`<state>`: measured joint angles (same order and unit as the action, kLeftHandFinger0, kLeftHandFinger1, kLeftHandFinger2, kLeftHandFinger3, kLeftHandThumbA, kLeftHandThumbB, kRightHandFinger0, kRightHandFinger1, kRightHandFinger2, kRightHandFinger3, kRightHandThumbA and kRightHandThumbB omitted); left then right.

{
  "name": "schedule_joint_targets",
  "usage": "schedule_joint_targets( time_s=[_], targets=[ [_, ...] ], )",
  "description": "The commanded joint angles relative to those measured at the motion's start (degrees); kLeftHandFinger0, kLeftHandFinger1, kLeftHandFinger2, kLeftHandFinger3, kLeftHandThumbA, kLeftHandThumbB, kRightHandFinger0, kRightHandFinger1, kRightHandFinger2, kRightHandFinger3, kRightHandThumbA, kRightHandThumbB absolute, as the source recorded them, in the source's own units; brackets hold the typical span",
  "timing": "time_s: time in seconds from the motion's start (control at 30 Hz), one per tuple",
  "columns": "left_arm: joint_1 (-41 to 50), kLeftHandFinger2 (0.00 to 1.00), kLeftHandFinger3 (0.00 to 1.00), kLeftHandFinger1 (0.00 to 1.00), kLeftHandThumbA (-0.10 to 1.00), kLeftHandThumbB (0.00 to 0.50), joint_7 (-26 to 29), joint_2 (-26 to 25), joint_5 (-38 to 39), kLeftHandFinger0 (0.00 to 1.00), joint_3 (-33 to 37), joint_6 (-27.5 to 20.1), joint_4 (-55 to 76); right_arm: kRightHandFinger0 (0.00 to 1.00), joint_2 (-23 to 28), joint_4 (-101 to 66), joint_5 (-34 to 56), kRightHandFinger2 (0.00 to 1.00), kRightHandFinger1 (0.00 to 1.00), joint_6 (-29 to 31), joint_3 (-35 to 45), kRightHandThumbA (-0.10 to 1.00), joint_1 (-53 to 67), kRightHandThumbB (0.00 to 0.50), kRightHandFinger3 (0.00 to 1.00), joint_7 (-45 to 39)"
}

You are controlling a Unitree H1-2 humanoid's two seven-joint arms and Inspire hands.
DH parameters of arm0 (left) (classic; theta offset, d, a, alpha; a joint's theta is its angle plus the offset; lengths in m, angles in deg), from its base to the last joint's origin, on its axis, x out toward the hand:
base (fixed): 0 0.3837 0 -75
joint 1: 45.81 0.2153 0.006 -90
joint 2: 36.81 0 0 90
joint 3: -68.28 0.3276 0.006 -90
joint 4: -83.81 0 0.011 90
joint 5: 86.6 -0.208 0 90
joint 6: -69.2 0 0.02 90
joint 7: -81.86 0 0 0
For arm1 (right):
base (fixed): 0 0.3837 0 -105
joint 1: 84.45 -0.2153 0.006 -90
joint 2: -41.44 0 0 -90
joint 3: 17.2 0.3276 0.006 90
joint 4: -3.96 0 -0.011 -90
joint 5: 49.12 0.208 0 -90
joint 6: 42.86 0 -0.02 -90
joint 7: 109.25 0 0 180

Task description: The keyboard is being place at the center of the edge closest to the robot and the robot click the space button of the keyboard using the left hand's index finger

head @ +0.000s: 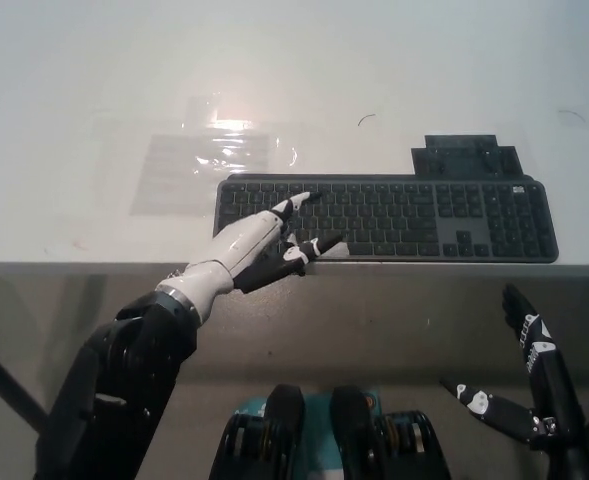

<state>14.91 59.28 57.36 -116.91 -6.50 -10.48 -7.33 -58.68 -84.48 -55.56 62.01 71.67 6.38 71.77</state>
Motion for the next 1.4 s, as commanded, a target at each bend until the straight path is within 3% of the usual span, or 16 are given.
schedule_joint_targets(
  time_s=[0.0,0.07,0.17,0.2,0.23,0.27,0.3,0.33,0.37,0.43,0.53,0.77,0.93,1.0,1.2,1.37],
  targets=[
    [-2.2,0.93,1.0,0.78,1.0,0.257,-0.9,-0.8,0.8,0.75,0.7,1.1,-1.6,1.0,0.4,-1.3,-0.9,1.0,1.0,0.8,0.3,1.0,-0.9,0.0,1.0,0.4],
    [-2.4,1.0,1.0,1.0,1.0,0.26,0.1,-0.8,0.5,1.0,1.3,-0.4,-3.3,1.0,0.4,-1.3,-0.7,1.0,1.0,0.6,0.4,1.0,-0.9,0.0,1.0,0.3],
    [-2.7,1.0,1.0,0.96,1.0,0.256,1.2,-0.4,0.1,1.0,1.8,-1.3,-5.4,1.0,0.4,-1.4,-0.7,1.0,1.0,0.7,0.4,1.0,-1.1,0.0,1.0,0.2],
    [-2.7,0.84,1.0,0.75,1.0,0.262,1.0,-0.2,-0.2,0.87,2.1,-0.8,-5.4,1.0,0.4,-1.5,-0.9,1.0,1.0,0.3,0.4,1.0,-1.1,0.0,1.0,0.3],
    [-2.9,0.93,1.0,0.87,1.0,0.25,1.4,-0.1,-0.2,0.97,2.5,-1.8,-6.6,1.0,0.4,-1.9,-0.9,1.0,1.0,0.0,0.4,1.0,-1.0,0.0,1.0,0.2],
    [-3.0,0.83,1.0,0.74,1.0,0.264,1.7,0.1,-0.7,0.9,2.9,-1.4,-7.1,1.0,0.3,-1.9,-1.0,1.0,1.0,0.1,0.5,1.0,-1.0,0.0,1.0,0.4],
    [-3.3,0.88,1.0,0.79,1.0,0.263,1.3,0.2,-0.8,0.95,3.4,-1.1,-7.4,1.0,0.5,-1.8,-1.0,1.0,1.0,0.3,0.5,1.0,-1.1,0.0,1.0,0.3],
    [-3.5,1.0,1.0,1.0,1.0,0.255,1.2,0.3,-0.9,1.0,3.9,-1.2,-7.9,1.0,0.6,-1.9,-1.1,1.0,1.0,0.2,0.5,1.0,-1.2,0.0,1.0,0.3],
    [-3.7,1.0,1.0,1.0,1.0,0.257,1.6,0.3,-0.8,1.0,4.1,-1.7,-8.5,1.0,0.5,-1.7,-1.2,1.0,1.0,0.3,0.5,1.0,-1.3,0.0,1.0,0.3],
    [-4.2,0.83,1.0,0.76,1.0,0.277,2.0,0.5,-0.9,0.96,4.6,-1.8,-9.8,1.0,0.4,-1.6,-0.7,1.0,1.0,0.3,0.5,1.0,-1.4,0.001,1.0,0.1],
    [-4.6,1.0,1.0,1.0,1.0,0.264,1.8,0.6,-0.6,1.0,4.9,-1.5,-11.2,1.0,0.3,-1.3,-0.9,1.0,1.0,0.5,0.4,1.0,-1.7,0.0,1.0,0.2],
    [-4.9,1.0,1.0,1.0,1.0,0.299,1.8,0.6,-0.6,1.0,5.3,-1.2,-12.0,1.0,0.5,-1.3,0.2,1.0,1.0,0.1,0.6,0.96,-2.2,0.0,1.0,-0.2],
    [-4.5,1.0,1.0,1.0,1.0,0.26,1.5,0.4,-0.2,1.0,5.1,-0.5,-11.5,1.0,0.3,-0.7,-0.6,1.0,1.0,1.2,0.4,0.94,-2.1,0.0,1.0,0.2],
    [-4.7,0.92,1.0,0.86,1.0,0.282,1.7,0.7,0.0,0.95,4.7,0.1,-12.4,1.0,0.3,-0.5,-1.0,1.0,1.0,1.6,0.4,0.96,-2.1,0.004,1.0,0.4],
    [-5.0,1.0,1.0,1.0,1.0,0.298,1.9,0.8,0.2,1.0,4.7,-0.2,-13.3,1.0,0.6,-0.5,-1.2,1.0,1.0,1.2,0.4,0.94,-2.6,0.0,1.0,0.2],
    [-4.6,1.0,1.0,1.0,1.0,0.232,1.9,1.2,1.8,1.0,4.3,-0.4,-16.0,1.0,0.1,-0.4,-0.4,1.0,1.0,0.7,0.3,0.9,-2.5,0.007,1.0,0.0]
  ],
)
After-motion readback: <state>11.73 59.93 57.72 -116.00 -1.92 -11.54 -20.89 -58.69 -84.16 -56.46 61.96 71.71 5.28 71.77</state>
